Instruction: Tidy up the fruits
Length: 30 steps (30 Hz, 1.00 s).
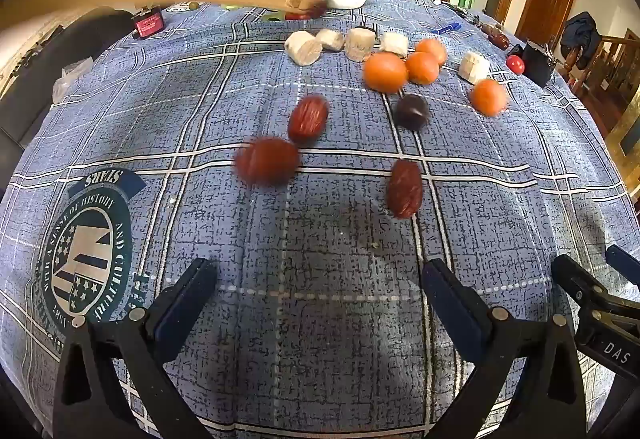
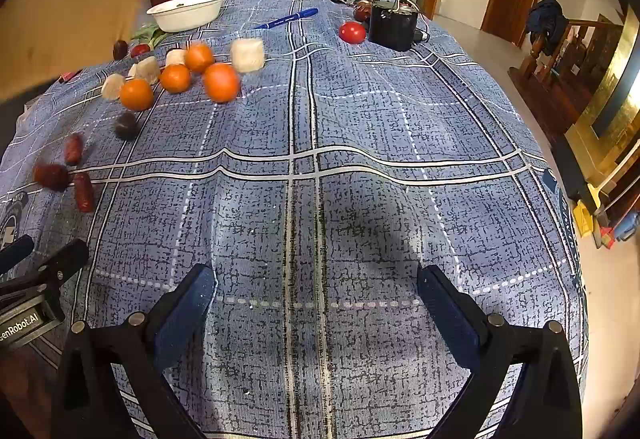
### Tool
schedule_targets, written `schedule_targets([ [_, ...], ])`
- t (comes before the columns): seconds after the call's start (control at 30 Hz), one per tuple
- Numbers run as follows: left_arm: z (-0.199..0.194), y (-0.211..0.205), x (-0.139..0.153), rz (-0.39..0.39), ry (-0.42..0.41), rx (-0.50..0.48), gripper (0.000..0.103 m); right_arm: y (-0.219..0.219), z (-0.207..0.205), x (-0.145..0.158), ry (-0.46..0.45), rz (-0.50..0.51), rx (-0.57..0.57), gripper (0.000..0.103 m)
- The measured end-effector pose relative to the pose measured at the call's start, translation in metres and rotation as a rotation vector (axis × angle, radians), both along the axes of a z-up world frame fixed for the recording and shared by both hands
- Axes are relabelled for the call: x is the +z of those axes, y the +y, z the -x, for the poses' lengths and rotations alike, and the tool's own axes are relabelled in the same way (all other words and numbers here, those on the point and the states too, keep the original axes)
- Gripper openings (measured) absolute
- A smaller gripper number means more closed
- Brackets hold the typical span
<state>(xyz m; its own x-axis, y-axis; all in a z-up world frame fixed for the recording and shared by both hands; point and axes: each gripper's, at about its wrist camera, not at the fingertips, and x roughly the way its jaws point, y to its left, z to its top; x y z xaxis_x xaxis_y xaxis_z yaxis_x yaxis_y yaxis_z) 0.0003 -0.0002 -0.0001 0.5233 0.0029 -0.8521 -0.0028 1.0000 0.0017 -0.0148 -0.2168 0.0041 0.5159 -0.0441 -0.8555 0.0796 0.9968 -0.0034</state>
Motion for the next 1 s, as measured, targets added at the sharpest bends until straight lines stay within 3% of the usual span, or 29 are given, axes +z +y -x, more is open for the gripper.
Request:
schedule_targets([
  [1.0,0.0005,0.0002,0.0001,0.003,-0.007,0.0,0.103,0.0029,0.0011,0.0004,-0.002,0.006,0.0,0.102],
])
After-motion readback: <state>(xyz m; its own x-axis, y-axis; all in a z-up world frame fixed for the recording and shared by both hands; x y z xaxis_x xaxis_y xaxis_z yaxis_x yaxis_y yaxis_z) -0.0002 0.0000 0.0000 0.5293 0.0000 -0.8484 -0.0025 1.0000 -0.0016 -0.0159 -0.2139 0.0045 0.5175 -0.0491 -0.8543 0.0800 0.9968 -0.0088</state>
